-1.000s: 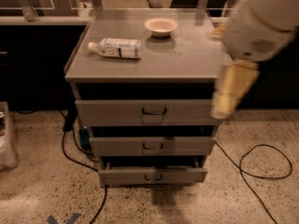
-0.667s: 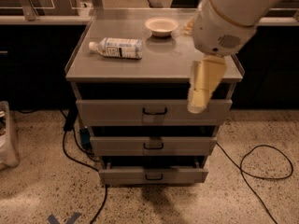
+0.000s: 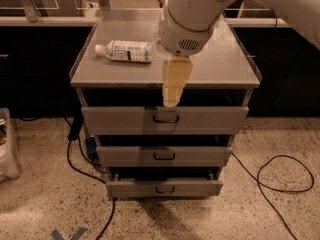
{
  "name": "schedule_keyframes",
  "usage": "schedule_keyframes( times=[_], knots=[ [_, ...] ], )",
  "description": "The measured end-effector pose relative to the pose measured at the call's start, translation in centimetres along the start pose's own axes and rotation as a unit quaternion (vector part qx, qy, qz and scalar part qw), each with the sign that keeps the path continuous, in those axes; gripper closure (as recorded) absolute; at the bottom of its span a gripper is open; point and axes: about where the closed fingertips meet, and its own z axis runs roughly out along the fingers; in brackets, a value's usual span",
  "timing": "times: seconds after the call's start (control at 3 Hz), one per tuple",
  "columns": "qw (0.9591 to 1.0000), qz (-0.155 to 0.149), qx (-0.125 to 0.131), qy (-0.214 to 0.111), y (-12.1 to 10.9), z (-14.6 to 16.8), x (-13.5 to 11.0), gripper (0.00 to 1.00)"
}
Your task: Place blue plastic bottle into middle drawer
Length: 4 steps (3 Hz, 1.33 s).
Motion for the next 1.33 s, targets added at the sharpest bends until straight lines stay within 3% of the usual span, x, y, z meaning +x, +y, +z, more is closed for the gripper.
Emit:
schedule_keyframes(
  times=[0.33,0.67,1.0,1.33],
  knots=[
    [1.0000,-0.005,0.001,0.002,-0.2,0.2,-0.2,0.00],
    [0.9997,-0.022,0.009,-0.009,-1.9,1.3,-0.8,0.00],
    [0.9975,-0.062,0.022,-0.027,-5.7,4.6,-2.2,0.00],
    [0.9946,-0.092,0.018,-0.044,-8.6,8.3,-3.8,0.00]
  ],
)
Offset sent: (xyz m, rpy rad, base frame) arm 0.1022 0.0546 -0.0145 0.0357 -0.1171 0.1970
